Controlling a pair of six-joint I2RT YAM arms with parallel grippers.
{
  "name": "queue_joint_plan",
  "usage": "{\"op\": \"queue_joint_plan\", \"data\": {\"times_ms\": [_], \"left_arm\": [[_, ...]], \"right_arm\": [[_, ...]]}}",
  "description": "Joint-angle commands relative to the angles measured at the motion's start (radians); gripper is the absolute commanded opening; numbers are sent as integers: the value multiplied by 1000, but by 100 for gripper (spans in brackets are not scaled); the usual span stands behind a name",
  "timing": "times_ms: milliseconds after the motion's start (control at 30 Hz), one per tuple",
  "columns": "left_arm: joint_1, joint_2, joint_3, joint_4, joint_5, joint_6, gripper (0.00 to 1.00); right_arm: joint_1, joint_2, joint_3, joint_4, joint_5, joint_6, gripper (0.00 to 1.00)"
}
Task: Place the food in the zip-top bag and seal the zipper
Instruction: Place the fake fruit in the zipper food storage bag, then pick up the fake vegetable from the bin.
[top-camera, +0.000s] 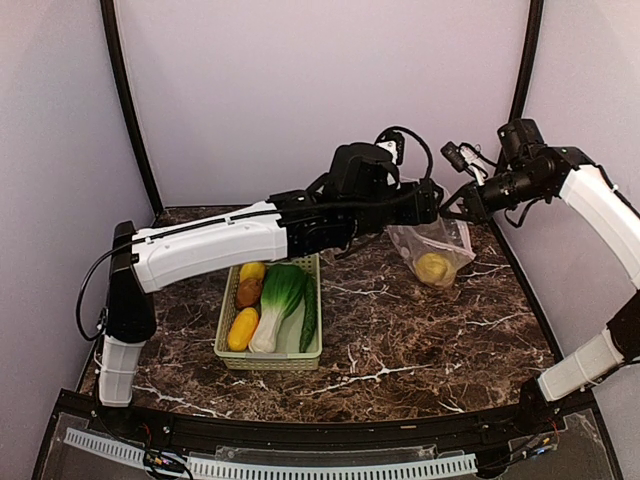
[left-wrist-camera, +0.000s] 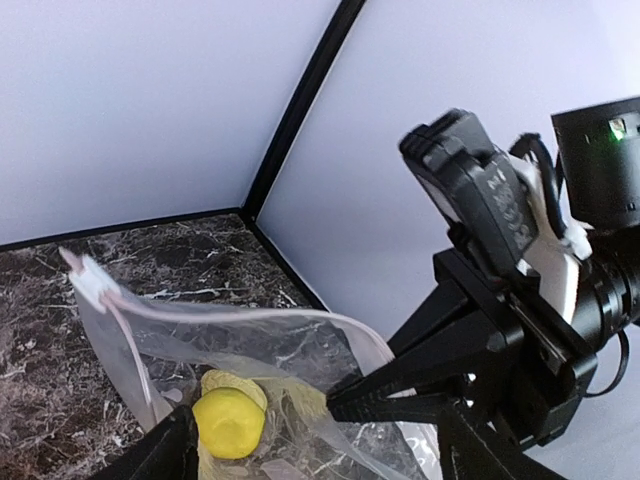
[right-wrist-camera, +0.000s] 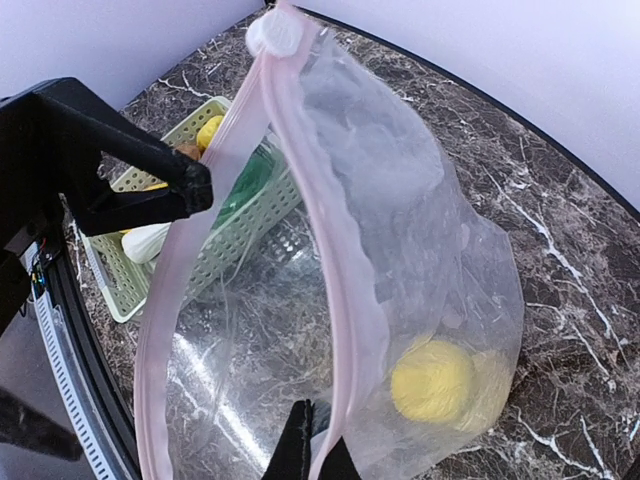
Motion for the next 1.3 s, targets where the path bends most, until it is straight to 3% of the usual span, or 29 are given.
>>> {"op": "queue_joint_plan", "data": {"times_ms": [0, 67, 200, 333, 467, 567, 600, 733, 1000, 1267], "left_arm": [[-4, -84, 10, -17, 130, 176, 81], [-7, -139, -26, -46, 143, 272, 81], [-7, -312, -238, -68, 44, 358, 82], [-4, -485, -530, -123, -105, 355, 86], [12, -612, -683, -263, -178, 295, 90], [84, -622, -651, -510, -203, 89, 91], [102, -612, -608, -637, -187, 61, 91], [156, -548, -514, -835, -82, 37, 90], [225, -318, -360, -1007, -73, 53, 88], [277, -149, -301, -958, -21, 68, 93]], "right_arm": [[-5, 15, 29, 5, 50, 10, 0], [-15, 26, 38, 4, 68, 10, 0], [-39, 39, 86, 3, 127, -5, 0], [-51, 42, 124, 13, 202, -20, 0], [-51, 23, 104, 28, 211, -27, 0], [-51, 9, 78, 31, 207, -25, 0], [-51, 4, 69, 32, 210, -28, 0], [-51, -6, 42, 37, 230, -43, 0], [-51, -6, 34, 27, 198, -48, 0], [-51, -3, 29, 13, 193, -59, 0]]}}
